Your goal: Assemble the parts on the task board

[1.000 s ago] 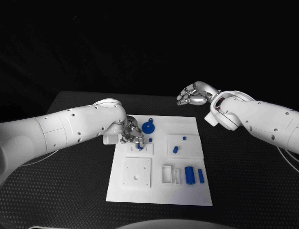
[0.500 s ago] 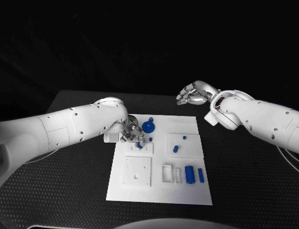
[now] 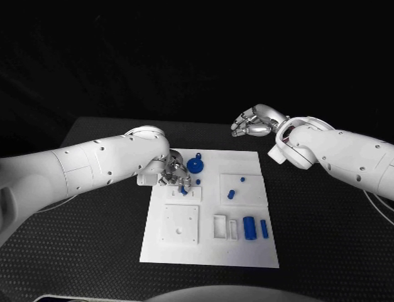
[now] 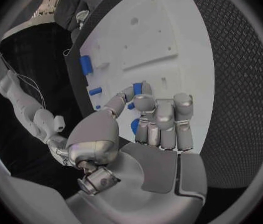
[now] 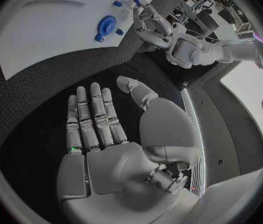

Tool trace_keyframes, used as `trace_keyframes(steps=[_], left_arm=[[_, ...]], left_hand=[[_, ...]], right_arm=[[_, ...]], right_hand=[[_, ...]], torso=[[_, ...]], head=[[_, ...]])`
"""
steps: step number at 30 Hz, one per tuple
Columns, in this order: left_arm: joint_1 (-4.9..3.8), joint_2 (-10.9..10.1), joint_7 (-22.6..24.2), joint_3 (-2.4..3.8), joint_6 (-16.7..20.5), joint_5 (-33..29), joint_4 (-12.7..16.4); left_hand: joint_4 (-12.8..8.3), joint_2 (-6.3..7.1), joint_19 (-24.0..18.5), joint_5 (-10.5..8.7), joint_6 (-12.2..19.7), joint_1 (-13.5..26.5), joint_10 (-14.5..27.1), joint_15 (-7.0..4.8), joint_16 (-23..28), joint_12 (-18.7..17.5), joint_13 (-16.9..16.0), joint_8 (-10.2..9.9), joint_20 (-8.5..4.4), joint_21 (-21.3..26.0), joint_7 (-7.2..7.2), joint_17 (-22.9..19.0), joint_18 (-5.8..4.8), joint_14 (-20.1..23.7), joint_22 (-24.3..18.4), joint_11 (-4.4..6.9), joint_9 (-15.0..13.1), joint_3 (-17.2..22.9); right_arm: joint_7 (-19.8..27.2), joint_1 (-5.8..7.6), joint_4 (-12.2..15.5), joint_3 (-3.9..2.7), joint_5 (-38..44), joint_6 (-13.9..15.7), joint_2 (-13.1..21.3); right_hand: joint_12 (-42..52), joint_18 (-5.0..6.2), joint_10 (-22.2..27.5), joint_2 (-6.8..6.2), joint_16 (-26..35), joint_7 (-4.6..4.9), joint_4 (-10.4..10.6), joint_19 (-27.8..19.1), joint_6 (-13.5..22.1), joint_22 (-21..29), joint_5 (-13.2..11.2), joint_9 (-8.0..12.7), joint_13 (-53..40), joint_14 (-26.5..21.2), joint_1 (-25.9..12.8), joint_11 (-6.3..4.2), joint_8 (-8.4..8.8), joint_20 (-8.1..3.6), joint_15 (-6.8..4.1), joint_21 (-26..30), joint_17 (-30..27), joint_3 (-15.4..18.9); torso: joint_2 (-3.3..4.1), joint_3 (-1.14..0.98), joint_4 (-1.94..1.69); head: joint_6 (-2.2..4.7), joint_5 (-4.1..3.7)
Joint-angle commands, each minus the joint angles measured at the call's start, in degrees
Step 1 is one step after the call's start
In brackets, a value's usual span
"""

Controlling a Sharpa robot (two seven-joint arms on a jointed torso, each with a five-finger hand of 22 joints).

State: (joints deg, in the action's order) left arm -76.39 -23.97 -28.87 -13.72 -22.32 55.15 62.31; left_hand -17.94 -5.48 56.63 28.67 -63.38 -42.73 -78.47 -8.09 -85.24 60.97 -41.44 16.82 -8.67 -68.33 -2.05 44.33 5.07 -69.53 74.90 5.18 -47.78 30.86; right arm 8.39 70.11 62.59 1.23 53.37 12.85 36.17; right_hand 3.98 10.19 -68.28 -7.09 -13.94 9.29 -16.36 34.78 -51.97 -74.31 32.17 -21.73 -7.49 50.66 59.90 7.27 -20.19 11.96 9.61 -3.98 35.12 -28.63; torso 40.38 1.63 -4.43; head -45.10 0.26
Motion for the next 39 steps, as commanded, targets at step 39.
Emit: trace_keyframes(steps=[39], left_arm=[[0.44, 0.52, 0.21, 0.03, -1.18, 1.98, -0.46]], left_hand=[[2.03, -0.23, 0.38, -0.96, -10.06, -0.20, -1.99, -3.45, 0.10, 0.33, 0.26, 9.21, -6.32, -0.32, 4.20, -0.15, 0.79, -3.23, 0.29, 2.37, -5.59, 9.70]], right_arm=[[0.26, 0.00, 0.53, -0.03, 0.79, -0.95, -0.04]], right_hand=[[0.25, -0.86, 0.36, 0.02, 0.40, 0.13, 0.11, -0.49, 0.32, -0.12, 0.64, 0.07, 0.08, -0.49, 0.35, 0.13, 0.11, 0.06, 0.18, 0.24, 0.09, -0.27]], torso=[[-0.07, -0.01, -0.01]], head=[[0.20, -0.07]])
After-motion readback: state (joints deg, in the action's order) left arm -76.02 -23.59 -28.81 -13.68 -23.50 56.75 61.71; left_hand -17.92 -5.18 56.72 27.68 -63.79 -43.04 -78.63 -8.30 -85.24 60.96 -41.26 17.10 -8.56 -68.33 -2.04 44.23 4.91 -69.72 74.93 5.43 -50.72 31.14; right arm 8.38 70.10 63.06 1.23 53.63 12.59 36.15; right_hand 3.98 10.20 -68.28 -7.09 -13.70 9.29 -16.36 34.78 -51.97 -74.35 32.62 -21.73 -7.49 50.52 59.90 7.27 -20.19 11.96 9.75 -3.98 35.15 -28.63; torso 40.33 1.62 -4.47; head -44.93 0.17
